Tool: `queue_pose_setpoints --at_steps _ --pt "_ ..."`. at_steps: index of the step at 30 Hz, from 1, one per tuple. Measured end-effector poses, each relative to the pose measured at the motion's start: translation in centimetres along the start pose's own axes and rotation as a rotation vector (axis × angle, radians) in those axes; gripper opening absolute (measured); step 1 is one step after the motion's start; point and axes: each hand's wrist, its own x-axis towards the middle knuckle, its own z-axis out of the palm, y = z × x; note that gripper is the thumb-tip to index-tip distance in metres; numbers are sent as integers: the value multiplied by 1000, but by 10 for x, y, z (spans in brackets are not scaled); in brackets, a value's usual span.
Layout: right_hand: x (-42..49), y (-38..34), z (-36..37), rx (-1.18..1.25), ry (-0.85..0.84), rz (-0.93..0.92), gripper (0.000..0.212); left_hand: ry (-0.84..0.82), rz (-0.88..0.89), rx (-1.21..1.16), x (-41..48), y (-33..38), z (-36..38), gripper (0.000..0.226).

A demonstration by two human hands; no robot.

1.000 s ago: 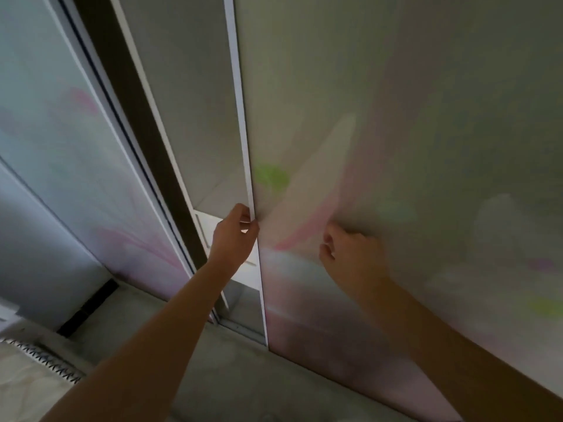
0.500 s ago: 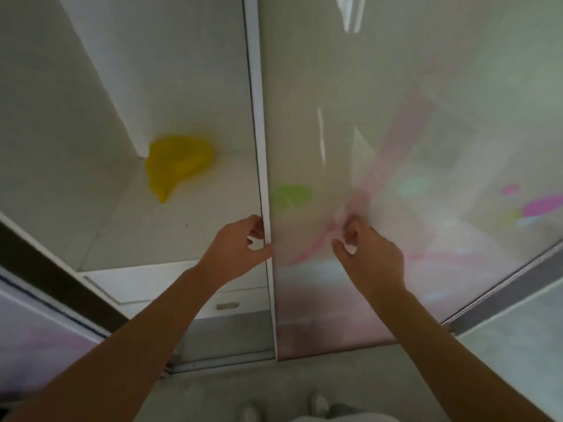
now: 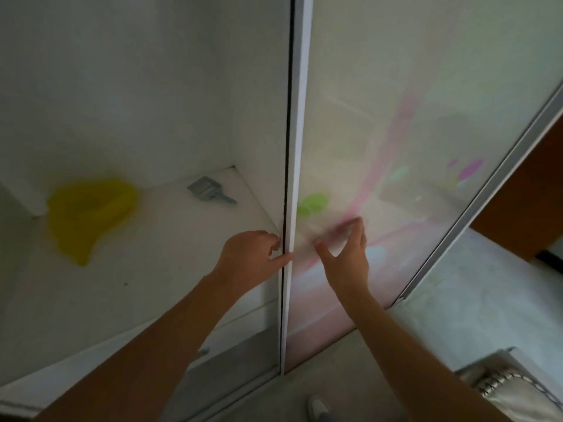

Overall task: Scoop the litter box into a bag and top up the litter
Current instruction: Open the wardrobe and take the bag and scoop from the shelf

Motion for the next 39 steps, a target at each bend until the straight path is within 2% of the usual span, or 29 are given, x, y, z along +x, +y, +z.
queue_pose_setpoints --at_steps 5,13,18,27,34,39 --pt "19 19 -2 -115 24 43 97 -31 113 -28 19 9 6 45" --pt "35 40 -4 -163 55 27 102 -40 118 -86 32 15 17 43" --pt "45 48 -11 -173 52 25 102 -55 178 3 44 26 16 46" --pt "73 60 -35 -178 47 47 99 -64 217 -6 69 53 25 44" --pt "85 66 -43 -178 68 24 75 -22 192 -81 78 64 36 40" --pt "83 69 -41 -174 56 27 91 -11 209 -93 77 62 39 39"
